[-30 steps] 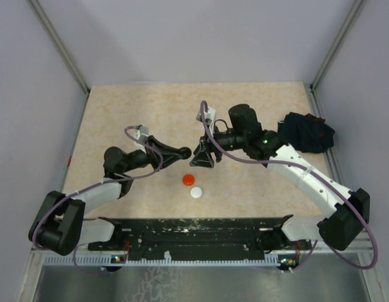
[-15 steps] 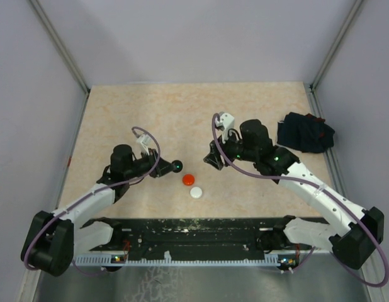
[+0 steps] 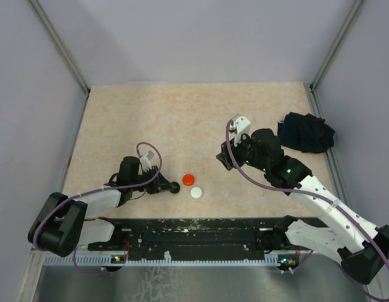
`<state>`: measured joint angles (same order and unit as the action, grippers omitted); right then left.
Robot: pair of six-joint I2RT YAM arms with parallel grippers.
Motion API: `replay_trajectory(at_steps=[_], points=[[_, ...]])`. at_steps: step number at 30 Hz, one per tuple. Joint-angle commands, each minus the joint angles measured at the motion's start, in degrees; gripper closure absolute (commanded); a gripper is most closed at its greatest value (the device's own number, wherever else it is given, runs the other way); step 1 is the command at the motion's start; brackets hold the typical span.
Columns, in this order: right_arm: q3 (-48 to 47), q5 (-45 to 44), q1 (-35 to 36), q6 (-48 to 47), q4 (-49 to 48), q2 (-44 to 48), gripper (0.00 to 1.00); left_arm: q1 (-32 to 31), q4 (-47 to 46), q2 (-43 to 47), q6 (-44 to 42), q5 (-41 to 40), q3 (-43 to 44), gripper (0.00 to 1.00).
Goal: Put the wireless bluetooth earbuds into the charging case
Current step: Place the charging case at the center of the board, then reset both arms
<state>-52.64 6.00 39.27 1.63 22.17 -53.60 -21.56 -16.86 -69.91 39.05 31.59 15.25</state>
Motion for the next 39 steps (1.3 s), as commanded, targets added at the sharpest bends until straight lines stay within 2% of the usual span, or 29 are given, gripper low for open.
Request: replay_trajectory(at_steps=[1, 3, 10, 15, 19, 24, 29, 33, 39], points=[[0.8, -2.5, 0.3, 0.0, -1.5, 2.1, 0.45, -1.4, -3.8, -3.3, 1.9, 0.9, 0.4, 0.7], [1.2, -3.0, 0.3, 0.0, -1.5, 2.7, 0.45, -2.4, -3.3, -4.5, 1.8, 0.2, 1.0, 0.68], [1.6, -5.3, 0.3, 1.2, -0.5, 3.5, 0.44, -4.2, -0.1, -6.4, 0.4, -2.6, 4.0, 0.46], [0.6, -12.1, 0.3, 4.5, 2.6, 4.5, 0.39, -5.7, 6.8, -4.6, -1.6, -7.7, 6.2, 0.36], [-0.6, -17.4, 0.2, 6.0, 6.2, 5.0, 0.33, -5.6, 13.7, 2.0, -4.6, -15.4, 7.9, 0.2], [-0.5, -21.7, -0.3, 7.3, 9.0, 6.8, 0.3, -5.2, 23.3, 9.2, -8.8, -24.3, 12.0, 0.08], [-0.2, -28.3, -0.5, 8.2, 12.5, 10.4, 0.25, -5.0, 35.4, 19.1, -12.5, -35.5, 18.9, 0.04], [0.7, -31.3, -0.5, 9.3, 13.3, 16.1, 0.16, -4.9, 43.2, 29.5, -14.6, -44.9, 23.6, 0.01], [5.6, -35.8, -0.4, 10.3, 10.0, 25.9, 0.14, -4.9, 42.8, 45.9, -20.9, -48.1, 22.9, 0.0]])
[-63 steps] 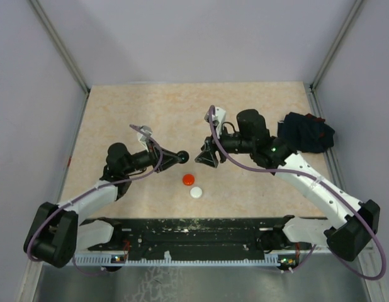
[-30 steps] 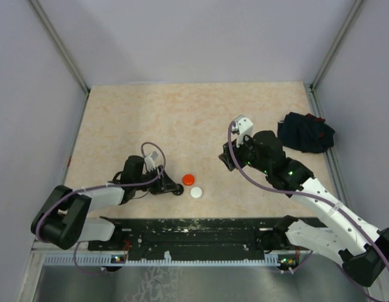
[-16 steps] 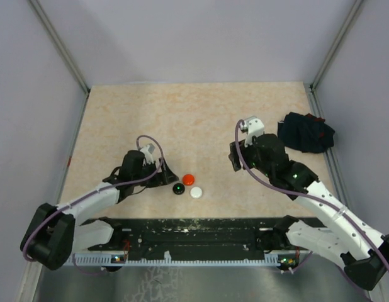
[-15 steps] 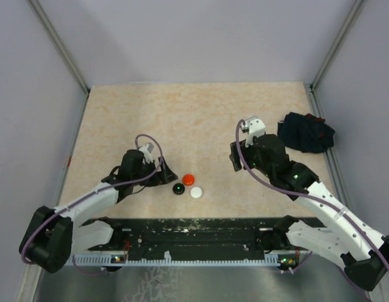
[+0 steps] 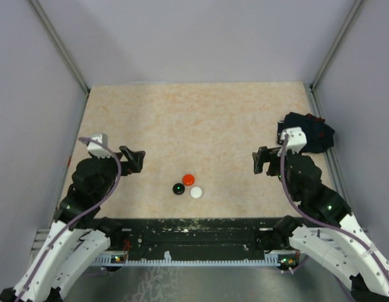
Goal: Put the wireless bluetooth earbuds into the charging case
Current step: Reset both arms
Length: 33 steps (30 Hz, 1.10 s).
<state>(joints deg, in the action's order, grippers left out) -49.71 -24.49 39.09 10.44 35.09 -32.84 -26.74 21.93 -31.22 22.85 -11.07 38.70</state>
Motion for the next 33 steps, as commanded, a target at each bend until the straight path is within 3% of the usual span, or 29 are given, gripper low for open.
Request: replay_trajectory(at_steps=[1, 11, 20, 33], points=[[3.6, -5.4, -0.3, 1.5, -3.6, 6.7, 0.13, 0.3, 4.1, 9.5, -4.7, -6.1, -1.1, 0.0], [12.4, -3.7, -0.3, -0.6, -10.5, 17.7, 0.12, 0.2, 3.6, 24.5, -1.9, -7.1, -6.6, 0.0], [14.0, -3.3, -0.3, -1.0, -10.2, 19.7, 0.1, 0.2, 6.0, 30.4, 0.9, -5.0, -8.0, 0.0], [14.2, -3.7, -0.3, -0.9, -9.7, 21.2, 0.08, 0.3, 6.2, 30.5, 1.2, -5.0, -6.7, 0.0]])
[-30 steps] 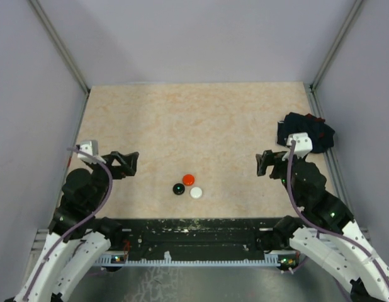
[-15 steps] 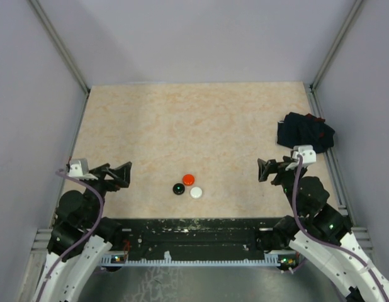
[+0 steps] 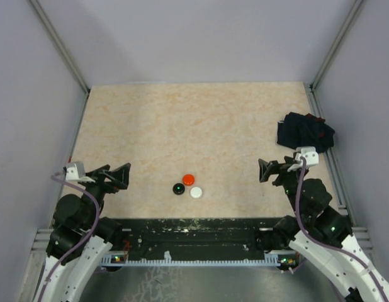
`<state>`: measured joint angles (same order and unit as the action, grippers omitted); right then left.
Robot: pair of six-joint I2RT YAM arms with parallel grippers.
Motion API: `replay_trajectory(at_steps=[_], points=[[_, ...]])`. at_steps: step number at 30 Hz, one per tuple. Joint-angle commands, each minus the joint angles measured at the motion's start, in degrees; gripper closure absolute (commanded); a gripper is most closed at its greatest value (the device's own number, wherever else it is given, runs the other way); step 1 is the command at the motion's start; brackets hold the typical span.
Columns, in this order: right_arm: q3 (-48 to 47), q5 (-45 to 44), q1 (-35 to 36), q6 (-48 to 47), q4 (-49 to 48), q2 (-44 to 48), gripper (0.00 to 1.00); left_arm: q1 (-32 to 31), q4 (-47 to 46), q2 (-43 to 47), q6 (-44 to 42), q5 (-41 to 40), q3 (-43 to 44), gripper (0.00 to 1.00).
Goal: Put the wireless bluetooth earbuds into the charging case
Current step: Reset both arms
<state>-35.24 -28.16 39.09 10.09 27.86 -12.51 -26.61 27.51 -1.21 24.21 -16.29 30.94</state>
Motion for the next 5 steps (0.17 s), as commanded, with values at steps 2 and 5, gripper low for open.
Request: replay_trajectory(at_steps=[2, 5], points=[[-0.2, 0.0, -0.3, -0.6, -2.6, 0.8, 0.08, 0.2, 0.9, 0.6, 0.1, -0.8, 1.0, 0.0], [0.0, -0.1, -0.3, -0.6, -2.7, 0.8, 0.08, 0.2, 0.9, 0.6, 0.2, -0.1, 1.1, 0.0]])
